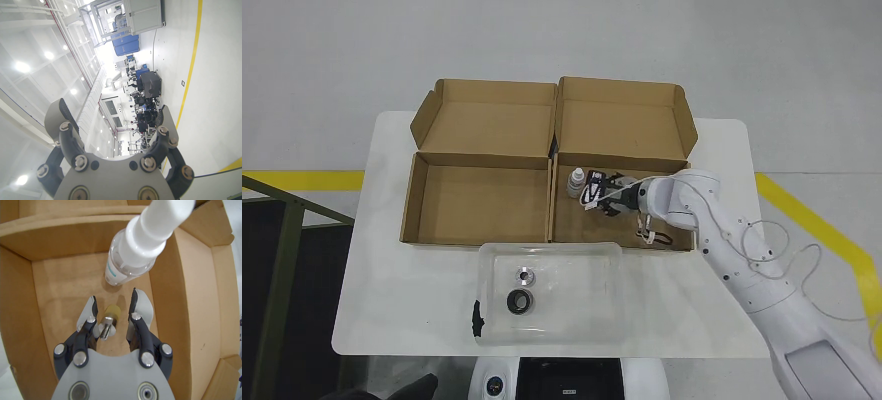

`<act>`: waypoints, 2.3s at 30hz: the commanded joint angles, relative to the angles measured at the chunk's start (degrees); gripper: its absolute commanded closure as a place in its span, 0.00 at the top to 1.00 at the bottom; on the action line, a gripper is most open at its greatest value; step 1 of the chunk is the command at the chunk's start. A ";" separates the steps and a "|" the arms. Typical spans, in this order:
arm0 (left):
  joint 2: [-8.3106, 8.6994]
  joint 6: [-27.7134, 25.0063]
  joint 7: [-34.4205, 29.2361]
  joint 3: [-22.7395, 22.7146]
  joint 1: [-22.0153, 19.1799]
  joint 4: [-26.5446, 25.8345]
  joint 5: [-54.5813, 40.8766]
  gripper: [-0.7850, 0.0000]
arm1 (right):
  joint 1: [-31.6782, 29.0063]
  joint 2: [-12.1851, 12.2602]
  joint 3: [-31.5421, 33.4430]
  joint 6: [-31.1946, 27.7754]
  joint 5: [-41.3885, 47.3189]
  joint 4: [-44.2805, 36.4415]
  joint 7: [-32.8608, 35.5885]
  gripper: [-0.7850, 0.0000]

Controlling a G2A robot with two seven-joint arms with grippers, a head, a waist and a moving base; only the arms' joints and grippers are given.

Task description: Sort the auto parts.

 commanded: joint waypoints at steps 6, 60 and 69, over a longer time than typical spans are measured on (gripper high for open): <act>0.00 0.00 0.00 0.00 0.00 0.00 0.00 1.00 | -5.11 1.81 5.36 -1.58 1.13 -7.89 -0.14 0.45; 0.00 0.00 0.00 0.00 0.00 0.00 0.00 1.00 | -15.47 0.15 -9.60 1.55 -7.88 -23.57 -5.39 0.42; 0.00 0.00 0.00 0.00 0.00 0.00 0.00 1.00 | -14.02 -0.95 -11.62 2.62 -8.21 -20.55 -3.86 0.41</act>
